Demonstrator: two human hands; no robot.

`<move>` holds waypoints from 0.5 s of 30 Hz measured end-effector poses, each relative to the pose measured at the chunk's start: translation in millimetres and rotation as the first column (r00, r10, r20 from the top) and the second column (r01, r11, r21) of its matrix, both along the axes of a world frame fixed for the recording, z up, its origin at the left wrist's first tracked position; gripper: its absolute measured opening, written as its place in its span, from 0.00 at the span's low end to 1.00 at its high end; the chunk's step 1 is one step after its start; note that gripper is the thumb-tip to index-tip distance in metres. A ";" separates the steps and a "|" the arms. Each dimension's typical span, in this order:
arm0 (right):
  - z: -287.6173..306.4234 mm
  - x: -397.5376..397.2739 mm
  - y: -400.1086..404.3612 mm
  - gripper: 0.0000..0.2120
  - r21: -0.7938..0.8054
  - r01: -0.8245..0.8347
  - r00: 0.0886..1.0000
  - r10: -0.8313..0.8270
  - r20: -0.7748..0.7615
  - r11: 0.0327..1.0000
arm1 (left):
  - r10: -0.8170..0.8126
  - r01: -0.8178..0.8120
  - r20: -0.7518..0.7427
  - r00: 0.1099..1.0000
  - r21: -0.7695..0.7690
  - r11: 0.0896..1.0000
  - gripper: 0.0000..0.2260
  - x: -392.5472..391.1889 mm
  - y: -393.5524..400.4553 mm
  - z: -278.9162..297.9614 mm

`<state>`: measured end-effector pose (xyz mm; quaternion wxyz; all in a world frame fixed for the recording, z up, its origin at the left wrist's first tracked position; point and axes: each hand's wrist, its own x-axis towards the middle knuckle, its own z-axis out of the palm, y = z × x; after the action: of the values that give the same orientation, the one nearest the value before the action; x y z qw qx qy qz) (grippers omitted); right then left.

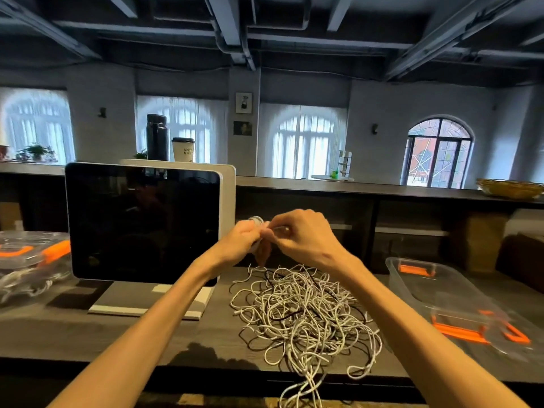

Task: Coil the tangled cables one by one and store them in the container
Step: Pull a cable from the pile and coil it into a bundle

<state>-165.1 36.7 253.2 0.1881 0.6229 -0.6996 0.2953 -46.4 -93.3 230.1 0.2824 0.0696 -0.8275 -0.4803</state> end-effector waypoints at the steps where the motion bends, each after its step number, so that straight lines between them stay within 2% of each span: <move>1: 5.0 -0.3 3.7 0.12 -0.013 -0.028 0.999 0.028 0.019 1.000 | -0.066 0.064 0.015 0.998 0.073 0.995 0.20 0.5 4.8 1.9; 4: 10.6 -1.5 12.2 0.11 -0.043 -0.103 0.992 0.106 0.068 0.994 | -0.212 0.191 0.036 0.977 0.314 0.930 0.27 3.8 18.0 10.7; 6: 10.9 -2.4 18.3 0.11 -0.055 -0.143 0.985 0.148 0.089 0.988 | -0.295 0.250 0.066 0.953 0.371 0.894 0.32 5.6 22.2 16.9; 9: 7.9 -6.0 26.7 0.10 -0.079 -0.231 0.957 0.242 0.162 0.970 | -0.390 0.309 0.134 0.911 0.404 0.861 0.34 7.6 24.5 19.5; 12: 5.5 -9.8 36.8 0.16 -0.079 -0.284 0.906 0.294 0.305 0.956 | -0.483 0.364 0.178 0.857 0.453 0.814 0.29 12.1 25.3 14.0; 14: 3.8 -10.3 39.9 0.13 0.040 -0.273 0.925 0.250 0.288 0.961 | -0.592 0.467 0.131 0.795 0.491 0.736 0.18 13.1 19.8 8.8; 15: 2.9 -9.8 40.6 0.11 0.109 -0.247 0.943 0.213 0.256 0.963 | -0.640 0.509 0.104 0.761 0.515 0.689 0.16 12.4 16.1 5.8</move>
<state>-174.9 77.4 256.1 0.0214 0.6715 -0.6584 0.3394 -34.0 -77.2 235.8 -0.0268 -0.0652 -0.7001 -0.7106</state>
